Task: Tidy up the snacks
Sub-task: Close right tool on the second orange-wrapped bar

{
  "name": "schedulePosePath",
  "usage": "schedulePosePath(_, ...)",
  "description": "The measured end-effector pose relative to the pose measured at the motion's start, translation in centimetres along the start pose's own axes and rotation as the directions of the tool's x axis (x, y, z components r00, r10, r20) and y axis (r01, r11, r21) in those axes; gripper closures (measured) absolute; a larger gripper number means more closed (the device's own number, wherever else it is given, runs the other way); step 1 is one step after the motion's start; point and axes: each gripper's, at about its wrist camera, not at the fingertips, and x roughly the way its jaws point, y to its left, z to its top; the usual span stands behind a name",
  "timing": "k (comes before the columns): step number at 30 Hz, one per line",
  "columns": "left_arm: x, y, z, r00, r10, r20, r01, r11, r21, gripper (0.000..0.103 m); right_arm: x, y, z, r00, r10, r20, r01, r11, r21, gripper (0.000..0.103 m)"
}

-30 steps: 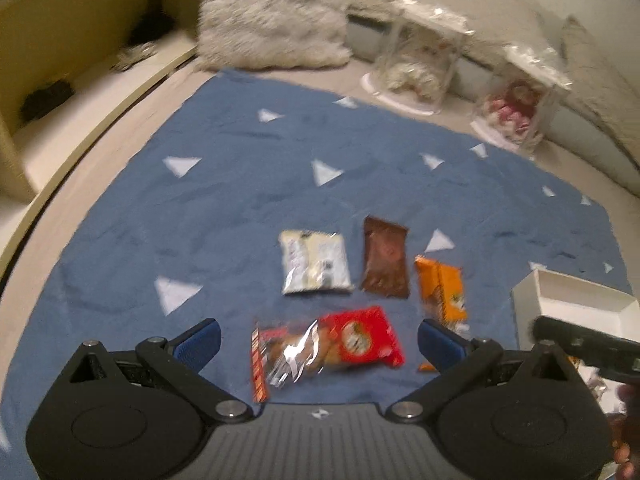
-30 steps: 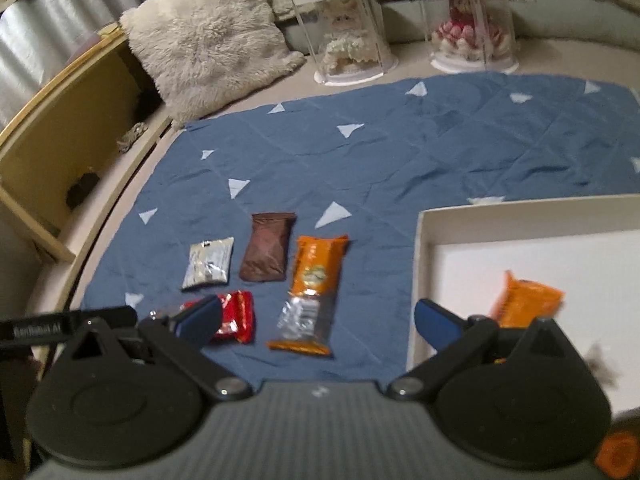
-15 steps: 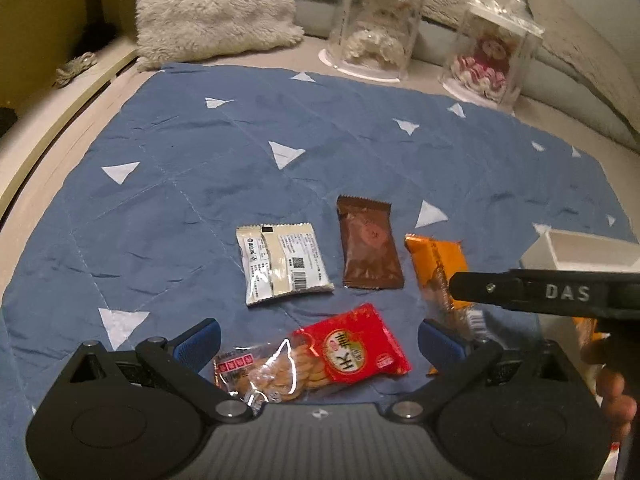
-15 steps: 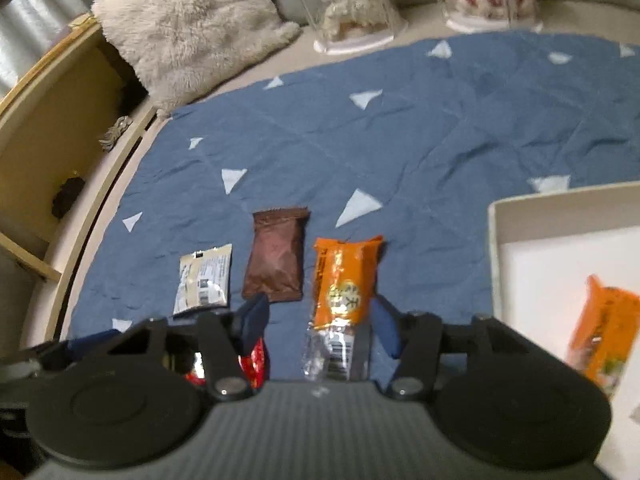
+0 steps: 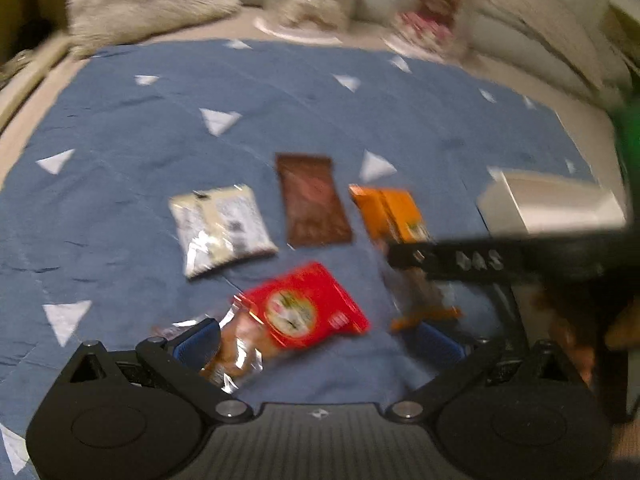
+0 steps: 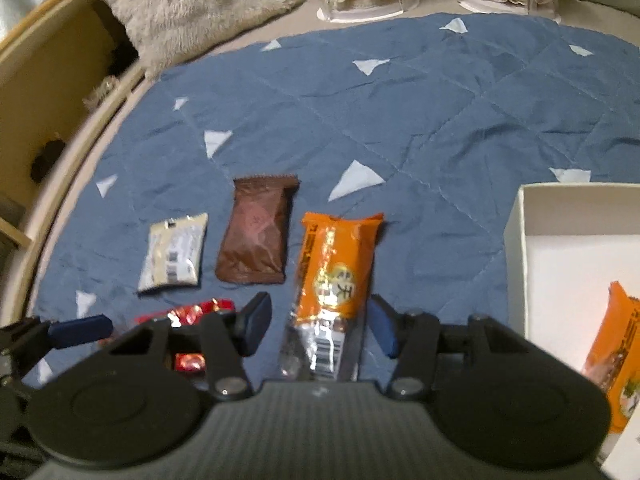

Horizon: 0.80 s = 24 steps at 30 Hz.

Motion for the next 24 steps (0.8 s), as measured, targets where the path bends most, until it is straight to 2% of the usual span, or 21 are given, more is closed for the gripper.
schedulePosePath(3, -0.1, -0.7, -0.3, 0.999, -0.011, -0.034, 0.014, 0.998, 0.067, 0.0, 0.0, 0.2, -0.2, 1.0, 0.001, -0.009, -0.001, 1.0, -0.021, 0.045)
schedulePosePath(7, 0.0, -0.6, -0.6, 0.99, -0.092, -0.109, 0.1, 0.993, 0.065, 0.0, 0.3, 0.2, -0.2, 1.0, 0.001, -0.023, -0.001, 1.0, -0.03, 0.05)
schedulePosePath(10, 0.0, -1.1, -0.8, 0.992, -0.061, -0.115, 0.074, 0.991, 0.113, 0.0, 0.4, 0.0, -0.2, 0.999, 0.016, -0.028, -0.017, 0.999, -0.028, 0.056)
schedulePosePath(13, -0.4, -0.9, -0.4, 0.997, -0.037, -0.069, 0.044, 0.993, 0.108, 0.0, 0.0, 0.0, -0.2, 0.999, 0.023, -0.023, -0.024, 0.999, -0.043, 0.062)
schedulePosePath(15, -0.7, -0.7, 0.2, 1.0, -0.005, 0.008, 0.004, 0.992, 0.126, 0.0, -0.3, 0.0, -0.1, 0.999, 0.028, -0.02, -0.029, 0.998, -0.047, 0.063)
schedulePosePath(18, -0.8, -0.1, 1.1, 0.994, 0.06, 0.089, -0.071, 0.989, 0.13, 0.0, -0.6, -0.1, 0.0, 0.999, 0.032, -0.016, -0.033, 0.998, -0.05, 0.064)
schedulePosePath(21, -0.7, 1.1, 1.6, 0.989, 0.093, 0.118, -0.104, 0.991, 0.086, 0.0, -0.9, -0.4, 0.2, 0.999, 0.035, -0.015, -0.036, 0.998, -0.044, 0.067)
schedulePosePath(24, -0.5, 2.2, 1.7, 0.977, 0.164, 0.138, -0.169, 0.985, 0.027, 0.0, -1.0, -0.9, 0.3, 0.999, 0.036, -0.015, -0.037, 0.999, -0.035, 0.068)
